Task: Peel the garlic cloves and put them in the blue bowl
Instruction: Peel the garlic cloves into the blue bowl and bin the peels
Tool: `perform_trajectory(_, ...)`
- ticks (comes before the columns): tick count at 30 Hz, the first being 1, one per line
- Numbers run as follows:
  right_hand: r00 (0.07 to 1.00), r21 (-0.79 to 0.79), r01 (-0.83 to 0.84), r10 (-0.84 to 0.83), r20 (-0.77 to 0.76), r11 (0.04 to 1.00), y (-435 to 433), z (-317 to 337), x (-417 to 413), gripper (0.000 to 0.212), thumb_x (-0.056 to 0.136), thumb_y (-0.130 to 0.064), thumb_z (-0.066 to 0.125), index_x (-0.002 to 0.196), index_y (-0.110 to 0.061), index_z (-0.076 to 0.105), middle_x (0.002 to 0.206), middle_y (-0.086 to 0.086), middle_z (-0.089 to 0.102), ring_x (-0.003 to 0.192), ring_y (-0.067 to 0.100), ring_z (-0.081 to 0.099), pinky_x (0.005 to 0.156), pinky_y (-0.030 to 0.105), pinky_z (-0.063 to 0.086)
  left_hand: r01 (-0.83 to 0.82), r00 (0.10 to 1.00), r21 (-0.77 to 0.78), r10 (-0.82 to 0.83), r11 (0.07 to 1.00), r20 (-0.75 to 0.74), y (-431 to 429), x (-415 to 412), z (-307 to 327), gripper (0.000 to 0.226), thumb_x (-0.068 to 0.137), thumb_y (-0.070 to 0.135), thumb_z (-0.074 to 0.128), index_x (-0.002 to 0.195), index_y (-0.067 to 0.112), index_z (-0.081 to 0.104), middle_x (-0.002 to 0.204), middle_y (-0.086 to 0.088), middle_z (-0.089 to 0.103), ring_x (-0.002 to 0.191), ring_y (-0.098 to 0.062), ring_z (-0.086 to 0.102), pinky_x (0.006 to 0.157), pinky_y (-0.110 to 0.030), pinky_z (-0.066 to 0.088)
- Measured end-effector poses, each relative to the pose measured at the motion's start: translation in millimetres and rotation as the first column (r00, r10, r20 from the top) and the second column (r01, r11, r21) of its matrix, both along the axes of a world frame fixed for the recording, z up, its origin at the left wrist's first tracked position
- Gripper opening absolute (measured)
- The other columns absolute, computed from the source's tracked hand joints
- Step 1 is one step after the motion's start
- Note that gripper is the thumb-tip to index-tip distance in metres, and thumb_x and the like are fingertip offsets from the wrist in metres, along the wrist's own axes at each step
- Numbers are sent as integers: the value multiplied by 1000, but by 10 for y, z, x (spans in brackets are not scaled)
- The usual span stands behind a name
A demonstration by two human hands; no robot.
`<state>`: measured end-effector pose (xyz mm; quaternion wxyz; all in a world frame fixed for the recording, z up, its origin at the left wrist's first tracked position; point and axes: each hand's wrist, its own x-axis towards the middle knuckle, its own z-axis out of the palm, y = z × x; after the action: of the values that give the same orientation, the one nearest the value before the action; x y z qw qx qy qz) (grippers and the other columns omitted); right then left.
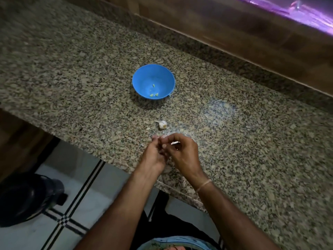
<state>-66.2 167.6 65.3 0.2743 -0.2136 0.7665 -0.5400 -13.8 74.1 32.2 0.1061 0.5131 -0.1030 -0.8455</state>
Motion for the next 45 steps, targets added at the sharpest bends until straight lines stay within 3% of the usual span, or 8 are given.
perform_trajectory(4,997,-90,14,-7,80,996,162,-44,-64,7,96,-6,72,102,-9,75,97,3,77,89,17,76,80,37,65,-40,999,-6,39,999,-30,-41,148,-52,38,108,42,47,87,15,61,75,-3,63,69,-13,55,99,-32,53)
perform_trajectory(8,955,159,-34,79,-286,987,424,-388,-197,34,104,-33,60,135,-22,64,133,0,68,117,8,66,102,43,59,-85,996,-81,87,993,21,-150,372,-83,31,108,39,48,94,14,62,70,2,59,55,-6,45,49,-16,42)
perform_trajectory(11,782,600,-159,471,-409,784,509,-718,-249,79,105,-67,21,168,-20,7,175,5,0,162,19,0,132,46,7,-92,994,-129,99,987,46,-195,526,-97,35,109,40,47,87,15,59,69,3,55,51,-5,42,41,-17,36)
perform_trajectory(14,707,713,-138,573,-416,688,430,-845,-137,81,107,-66,9,163,-15,-20,170,5,-31,156,20,-32,128,51,-14,-80,994,-136,88,988,57,-208,652,-132,38,109,41,46,82,17,56,68,3,52,48,-6,39,39,-17,35)
perform_trajectory(25,717,690,-138,552,-425,711,274,-820,-65,77,104,-65,-4,164,-19,-20,170,1,-31,156,19,-30,128,54,-14,-94,991,-171,109,981,82,-204,898,-178,39,107,44,49,79,18,53,62,4,49,43,-6,38,39,-17,34)
perform_trajectory(32,603,724,-204,667,-437,659,48,-862,50,72,109,-61,9,166,-22,-15,172,-2,-24,157,23,-29,126,58,-15,-77,991,-203,97,976,89,-149,892,-164,39,107,46,48,81,18,52,65,4,49,45,-5,38,41,-17,32)
perform_trajectory(38,676,645,-230,597,-433,729,56,-849,7,71,106,-59,-2,167,-23,-8,174,-3,-18,158,14,-23,128,51,-14,-96,989,-213,117,972,88,-159,974,-166,39,108,46,48,80,18,51,63,5,48,44,-5,37,40,-17,32)
perform_trajectory(45,555,676,-327,713,-429,660,38,-898,27,71,107,-63,6,167,-27,-9,174,-5,-15,158,18,-24,127,57,-14,-90,989,-212,112,973,94,-96,934,-144,37,108,44,48,82,18,51,64,4,49,45,-6,37,41,-18,31)
